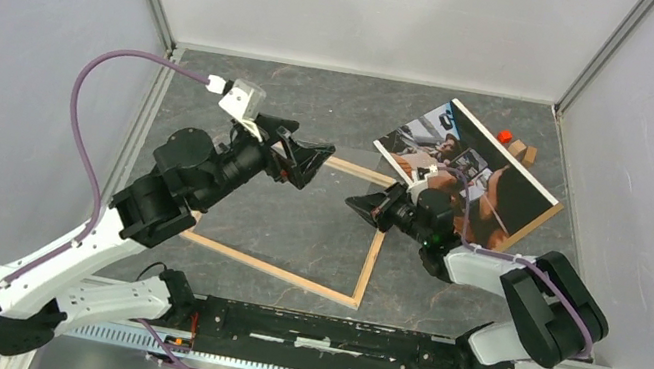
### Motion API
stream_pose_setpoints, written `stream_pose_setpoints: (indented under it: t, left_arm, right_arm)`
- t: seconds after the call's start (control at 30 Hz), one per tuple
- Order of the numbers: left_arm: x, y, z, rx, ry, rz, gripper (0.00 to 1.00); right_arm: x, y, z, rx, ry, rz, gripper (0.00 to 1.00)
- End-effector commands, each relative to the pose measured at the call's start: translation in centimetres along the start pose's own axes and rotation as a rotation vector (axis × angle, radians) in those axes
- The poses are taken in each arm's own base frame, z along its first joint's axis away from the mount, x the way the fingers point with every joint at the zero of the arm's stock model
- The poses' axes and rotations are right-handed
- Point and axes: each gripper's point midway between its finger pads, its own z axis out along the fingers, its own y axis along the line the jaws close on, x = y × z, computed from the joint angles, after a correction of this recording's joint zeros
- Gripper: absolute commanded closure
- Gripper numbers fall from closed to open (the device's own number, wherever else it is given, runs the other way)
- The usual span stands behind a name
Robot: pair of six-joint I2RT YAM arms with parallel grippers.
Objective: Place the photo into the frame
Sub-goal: Place the photo frame item in the photo frame.
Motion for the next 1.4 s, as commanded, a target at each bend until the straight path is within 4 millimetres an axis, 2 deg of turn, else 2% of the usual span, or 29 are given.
stream_pose_setpoints:
  t: [0.0,0.23,0.7,1.0,1.37]
  left_arm:
    - [-1.0,-0.2,0.3,0.005,-0.006,0.056,0.0]
    - [0.2,-0.1,1.3,-0.003,0.032,0.068,0.0]
    - [1.4,-0.1,2.1,-0.003,0.077,0.086,0.0]
    - [1.4,-0.3,2.2,0.005,0.089,0.092,0.0]
    - [0.6,0.7,1.7,-0.043,0.057,0.094,0.0]
  right_arm:
    - [-0.5,-0.3,-0.8,-0.042,-0.013,-0.065,1.0]
    - [-1.8,-2.1,-1.7,-0.058,-0.026,-0.047,1.0]
    - [-0.7,-3.9,-2.0,-0.041,0.04,-0.009,1.0]
    - [-1.2,-4.7,-2.5,-0.008,0.018,-0.018,1.0]
    - [-1.7,-5.5,-2.9,0.024,-0.007,-0.03,1.0]
